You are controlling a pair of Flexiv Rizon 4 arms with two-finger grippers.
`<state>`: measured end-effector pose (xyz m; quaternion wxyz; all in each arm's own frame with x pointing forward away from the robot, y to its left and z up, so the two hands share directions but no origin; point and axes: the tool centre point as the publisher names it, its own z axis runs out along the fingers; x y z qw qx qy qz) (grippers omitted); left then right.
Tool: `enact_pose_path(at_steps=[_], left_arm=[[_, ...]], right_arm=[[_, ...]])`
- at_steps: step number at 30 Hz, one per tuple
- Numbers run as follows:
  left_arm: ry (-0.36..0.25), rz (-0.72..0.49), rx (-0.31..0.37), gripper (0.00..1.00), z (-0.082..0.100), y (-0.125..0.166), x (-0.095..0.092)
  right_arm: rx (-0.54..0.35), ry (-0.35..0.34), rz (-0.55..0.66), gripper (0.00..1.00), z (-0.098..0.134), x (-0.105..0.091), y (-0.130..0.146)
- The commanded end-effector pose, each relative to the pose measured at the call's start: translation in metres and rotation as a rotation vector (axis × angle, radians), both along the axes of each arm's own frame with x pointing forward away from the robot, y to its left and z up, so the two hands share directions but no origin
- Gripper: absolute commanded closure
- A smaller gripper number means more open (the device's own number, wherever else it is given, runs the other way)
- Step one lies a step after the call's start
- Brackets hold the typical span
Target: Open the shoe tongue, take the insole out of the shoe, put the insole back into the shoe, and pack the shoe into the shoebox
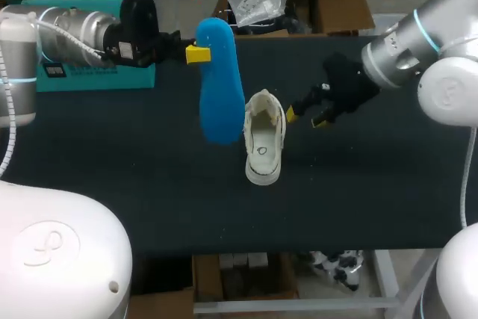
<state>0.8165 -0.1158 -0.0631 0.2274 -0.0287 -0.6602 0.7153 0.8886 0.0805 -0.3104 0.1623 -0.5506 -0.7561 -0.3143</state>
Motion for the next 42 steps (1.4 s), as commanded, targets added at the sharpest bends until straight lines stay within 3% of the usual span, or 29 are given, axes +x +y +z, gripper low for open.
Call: enact_pose_path(at_steps=[1, 14, 18, 20, 25, 32, 42], left_arm=[[0.018, 0.213, 0.060, 1.00, -0.002, -0.005, -0.014], [0.024, 0.206, 0.065, 1.00, -0.004, -0.011, -0.016], [0.081, 0.213, 0.052, 1.00, -0.010, -0.021, -0.015], [0.092, 0.227, 0.032, 1.00, -0.012, -0.023, -0.015], [0.124, 0.257, 0.010, 1.00, -0.014, -0.025, -0.009], [0.214, 0.270, 0.053, 1.00, -0.018, -0.027, 0.001], [0.214, 0.270, 0.053, 1.00, -0.018, -0.027, 0.001]], right_arm=[[0.176, 0.048, 0.050, 0.00, 0.021, -0.021, -0.022], [0.176, 0.048, 0.050, 0.00, 0.021, -0.021, -0.022], [0.169, 0.125, 0.042, 0.00, 0.036, -0.013, -0.011], [0.204, 0.199, -0.018, 0.00, 0.040, -0.013, -0.010], [0.277, 0.298, -0.093, 0.00, 0.051, -0.020, -0.010], [0.298, 0.444, -0.232, 0.00, 0.063, -0.034, -0.005], [0.298, 0.444, -0.232, 0.00, 0.063, -0.034, -0.005]])
